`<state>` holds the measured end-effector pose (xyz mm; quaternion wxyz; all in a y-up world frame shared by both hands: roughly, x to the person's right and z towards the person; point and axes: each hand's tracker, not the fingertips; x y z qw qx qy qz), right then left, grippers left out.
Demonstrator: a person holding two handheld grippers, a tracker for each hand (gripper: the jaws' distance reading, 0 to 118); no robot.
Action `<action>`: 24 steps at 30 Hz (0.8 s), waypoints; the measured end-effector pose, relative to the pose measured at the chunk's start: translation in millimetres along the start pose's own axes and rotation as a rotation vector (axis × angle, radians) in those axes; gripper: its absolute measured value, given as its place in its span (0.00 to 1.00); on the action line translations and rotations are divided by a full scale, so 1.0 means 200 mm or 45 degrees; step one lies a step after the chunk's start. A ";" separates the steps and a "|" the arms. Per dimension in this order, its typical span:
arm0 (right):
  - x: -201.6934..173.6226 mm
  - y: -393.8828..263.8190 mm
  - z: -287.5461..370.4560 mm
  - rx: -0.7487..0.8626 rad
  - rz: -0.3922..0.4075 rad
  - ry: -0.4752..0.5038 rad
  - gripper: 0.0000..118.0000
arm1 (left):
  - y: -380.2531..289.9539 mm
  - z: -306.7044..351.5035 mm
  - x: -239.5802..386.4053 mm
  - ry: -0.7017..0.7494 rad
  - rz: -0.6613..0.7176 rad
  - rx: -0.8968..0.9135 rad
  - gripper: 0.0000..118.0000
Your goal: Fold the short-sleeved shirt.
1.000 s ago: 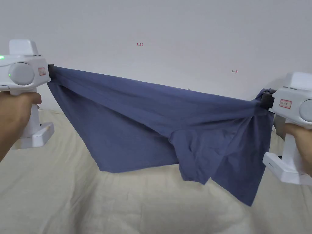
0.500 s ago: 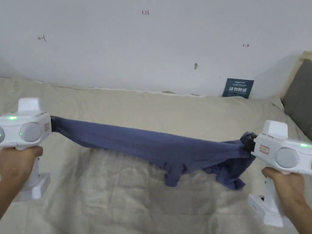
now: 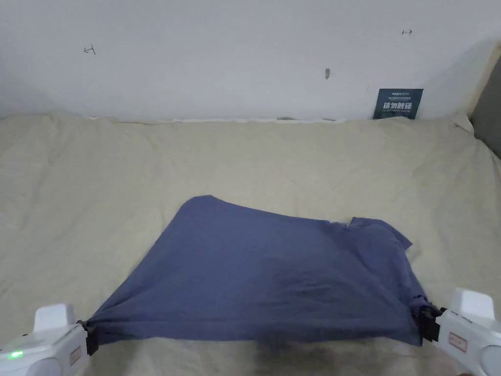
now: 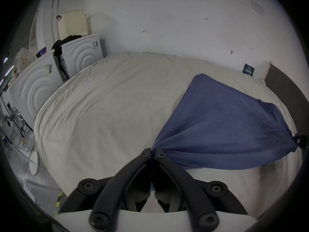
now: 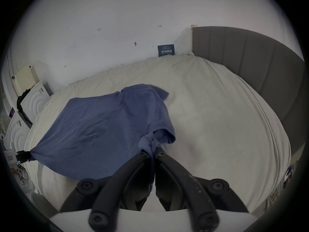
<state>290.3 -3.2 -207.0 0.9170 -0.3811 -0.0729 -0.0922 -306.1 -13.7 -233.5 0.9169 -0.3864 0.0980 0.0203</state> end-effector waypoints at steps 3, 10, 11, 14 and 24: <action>0.02 -0.16 0.07 -0.054 0.035 -0.016 0.06 | -0.13 0.07 -0.06 0.009 -0.003 -0.063 0.02; 0.01 -0.47 0.10 -0.250 0.126 -0.048 0.06 | -0.36 0.11 -0.11 0.074 -0.142 -0.227 0.02; 0.02 -0.49 0.10 -0.267 0.116 -0.041 0.05 | -0.37 0.11 -0.11 0.073 -0.139 -0.240 0.02; 0.02 -0.55 0.10 -0.288 0.078 -0.040 0.05 | -0.40 0.09 -0.12 0.071 -0.104 -0.306 0.02; -0.06 -0.27 0.28 -0.030 0.112 -0.077 0.90 | -0.18 0.22 -0.02 -0.050 0.100 -0.101 1.00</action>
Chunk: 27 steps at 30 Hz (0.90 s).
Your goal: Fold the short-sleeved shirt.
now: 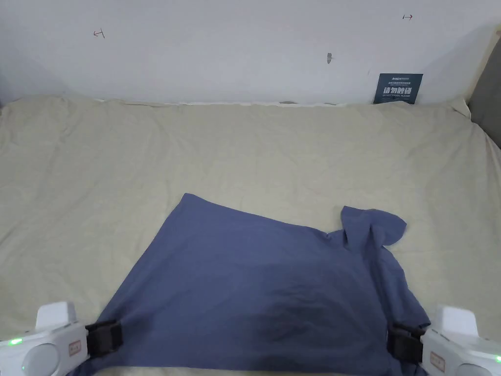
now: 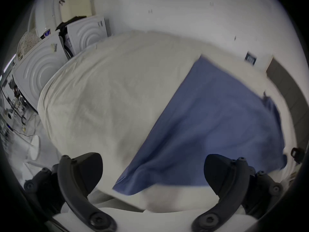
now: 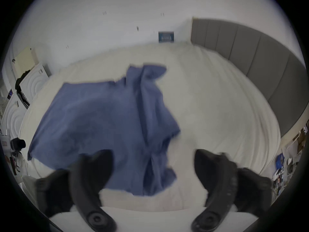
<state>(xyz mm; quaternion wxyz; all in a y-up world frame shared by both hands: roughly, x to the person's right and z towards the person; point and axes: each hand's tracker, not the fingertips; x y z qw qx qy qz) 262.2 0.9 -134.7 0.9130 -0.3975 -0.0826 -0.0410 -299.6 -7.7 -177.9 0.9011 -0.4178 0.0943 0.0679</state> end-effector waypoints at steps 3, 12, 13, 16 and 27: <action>-0.06 0.16 0.17 0.224 0.019 -0.003 0.93 | 0.16 0.17 0.12 -0.067 0.005 0.191 0.97; -0.24 0.43 0.62 0.729 0.098 -0.057 0.93 | 0.38 0.63 0.47 -0.165 -0.039 0.793 0.95; -0.26 0.44 0.65 0.765 0.106 -0.065 0.92 | 0.39 0.66 0.51 -0.165 -0.061 0.837 0.90; -0.31 0.45 0.70 0.868 0.144 -0.091 0.67 | 0.37 0.71 0.58 -0.134 -0.104 0.954 0.47; -0.36 0.46 0.71 0.930 0.176 -0.089 0.01 | 0.42 0.66 0.71 -0.212 -0.181 0.905 0.00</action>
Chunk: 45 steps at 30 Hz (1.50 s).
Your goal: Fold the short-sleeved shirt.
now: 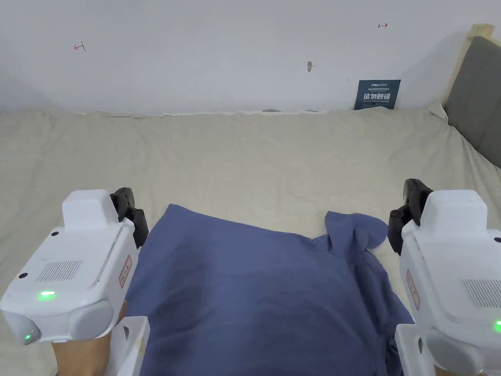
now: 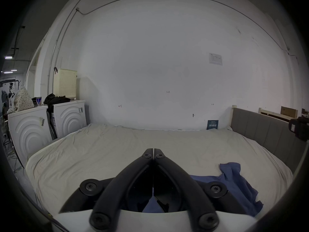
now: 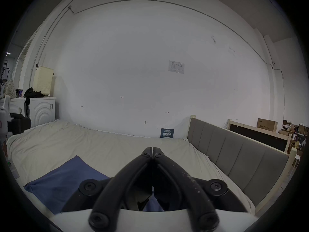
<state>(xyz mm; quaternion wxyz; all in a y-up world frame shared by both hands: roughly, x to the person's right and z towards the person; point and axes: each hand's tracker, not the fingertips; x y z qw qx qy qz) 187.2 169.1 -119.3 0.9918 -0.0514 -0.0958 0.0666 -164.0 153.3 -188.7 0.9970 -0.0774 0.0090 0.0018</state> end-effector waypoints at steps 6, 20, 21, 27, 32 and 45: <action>0.01 -0.01 -0.09 -0.029 -0.021 0.007 0.01 | 0.02 -0.25 -0.01 -0.129 0.021 -0.183 0.00; 0.04 -0.18 -0.53 -0.199 -0.017 -0.045 0.01 | -0.19 -1.51 -0.08 -0.200 0.028 -0.753 0.00; 0.04 -0.20 -0.57 -0.214 -0.018 -0.050 0.01 | -0.22 -1.61 -0.08 -0.195 0.026 -0.783 0.02; 0.06 -0.34 -0.76 -0.312 -0.019 -0.082 0.01 | -0.44 -2.00 -0.11 -0.082 -0.001 -1.009 0.81; 0.08 -0.47 -0.87 -0.412 -0.005 -0.095 0.01 | -0.62 -2.08 -0.10 -0.045 -0.020 -1.076 0.90; 0.28 -0.66 -1.10 -0.757 -0.326 -0.090 0.28 | -0.61 -1.94 -0.09 -0.094 -0.026 -0.949 0.03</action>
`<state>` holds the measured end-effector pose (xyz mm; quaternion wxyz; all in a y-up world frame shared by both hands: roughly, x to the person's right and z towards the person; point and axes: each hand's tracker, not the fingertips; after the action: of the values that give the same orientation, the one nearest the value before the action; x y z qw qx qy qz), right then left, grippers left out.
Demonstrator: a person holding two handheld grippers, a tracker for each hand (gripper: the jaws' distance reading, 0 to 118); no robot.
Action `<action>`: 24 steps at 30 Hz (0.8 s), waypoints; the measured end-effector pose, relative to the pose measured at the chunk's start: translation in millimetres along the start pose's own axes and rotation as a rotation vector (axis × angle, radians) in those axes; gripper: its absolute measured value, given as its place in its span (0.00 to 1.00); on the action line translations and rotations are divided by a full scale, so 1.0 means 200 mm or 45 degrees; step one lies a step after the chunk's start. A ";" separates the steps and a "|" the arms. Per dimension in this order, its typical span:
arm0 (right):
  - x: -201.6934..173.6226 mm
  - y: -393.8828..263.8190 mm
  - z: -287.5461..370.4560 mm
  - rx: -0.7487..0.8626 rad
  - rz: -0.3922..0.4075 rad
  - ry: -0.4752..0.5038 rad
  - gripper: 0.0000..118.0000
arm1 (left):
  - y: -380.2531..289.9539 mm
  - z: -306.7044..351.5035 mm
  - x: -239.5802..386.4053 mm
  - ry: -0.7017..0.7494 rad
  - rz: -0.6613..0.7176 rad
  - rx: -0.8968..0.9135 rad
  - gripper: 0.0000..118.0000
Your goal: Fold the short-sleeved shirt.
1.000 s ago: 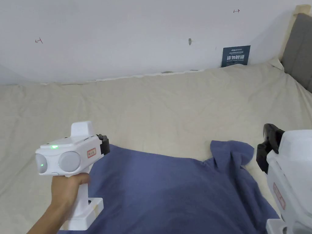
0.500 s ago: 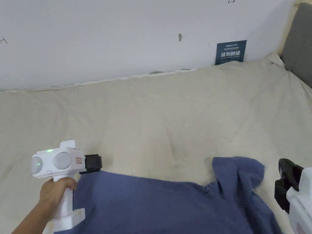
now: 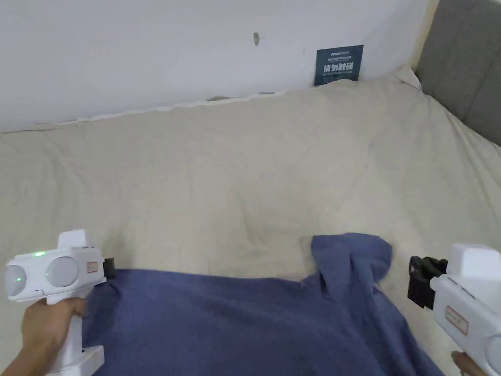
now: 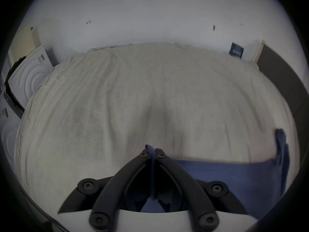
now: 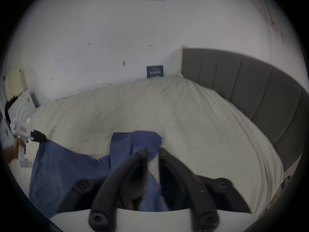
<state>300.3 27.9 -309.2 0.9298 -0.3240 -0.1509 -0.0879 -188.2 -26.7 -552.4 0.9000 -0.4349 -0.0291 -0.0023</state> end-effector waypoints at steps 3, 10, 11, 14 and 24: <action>0.04 0.05 -0.17 -0.128 -0.079 0.006 0.86 | 0.02 0.17 -0.01 -0.078 0.073 0.084 0.03; -0.03 0.09 -0.57 -0.303 0.028 -0.059 0.86 | 0.04 0.40 -0.06 -0.124 0.064 0.154 0.03; -0.05 0.07 -0.59 -0.309 0.026 -0.042 0.79 | 0.03 0.42 -0.06 -0.124 0.062 0.153 0.03; -0.12 0.03 -0.67 -0.434 0.088 -0.003 0.72 | 0.02 0.42 -0.08 -0.119 0.063 0.150 0.03; -0.13 -0.08 -0.66 -0.414 0.266 -0.018 0.04 | -0.08 0.44 -0.10 -0.087 0.069 0.121 0.03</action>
<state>300.3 -65.9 -406.8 0.8681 -0.4846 -0.1068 -0.0120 -213.6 31.4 -486.1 0.9178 -0.3922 -0.0482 0.0385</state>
